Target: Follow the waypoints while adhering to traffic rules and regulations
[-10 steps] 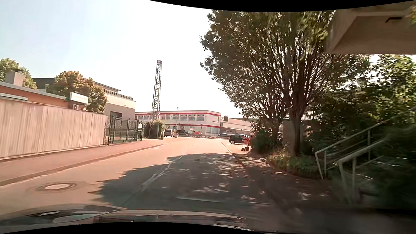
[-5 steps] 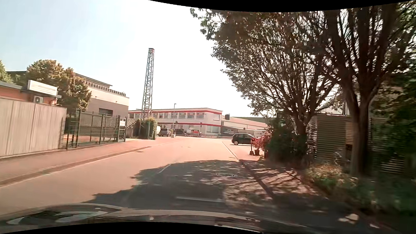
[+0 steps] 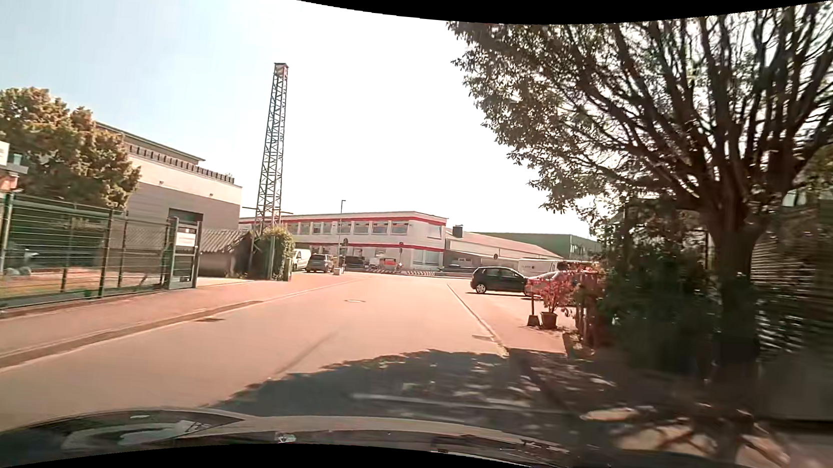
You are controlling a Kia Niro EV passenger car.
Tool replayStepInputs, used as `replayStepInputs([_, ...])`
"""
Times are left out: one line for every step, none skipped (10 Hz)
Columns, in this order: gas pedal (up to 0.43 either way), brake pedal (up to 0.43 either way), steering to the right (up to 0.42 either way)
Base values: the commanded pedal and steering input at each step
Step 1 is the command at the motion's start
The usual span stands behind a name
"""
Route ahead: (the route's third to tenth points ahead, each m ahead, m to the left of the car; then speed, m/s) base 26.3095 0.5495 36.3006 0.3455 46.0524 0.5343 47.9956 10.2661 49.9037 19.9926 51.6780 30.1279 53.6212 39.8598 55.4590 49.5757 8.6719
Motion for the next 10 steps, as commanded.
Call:
replayStepInputs([0.039, 0.0, -0.001])
replayStepInputs([0.039, 0.0, -0.001])
replayStepInputs([0.039, 0.0, -0.001])
replayStepInputs([0.039, 0.0, -0.001])
replayStepInputs([0.039, 0.0, -0.001])
replayStepInputs([0.039, 0.0, -0.001])
replayStepInputs([0.039, 0.0, -0.001])
replayStepInputs([0.039, 0.0, -0.001])
replayStepInputs([0.039, 0.0, -0.001])
replayStepInputs([0.039, 0.0, -0.001])
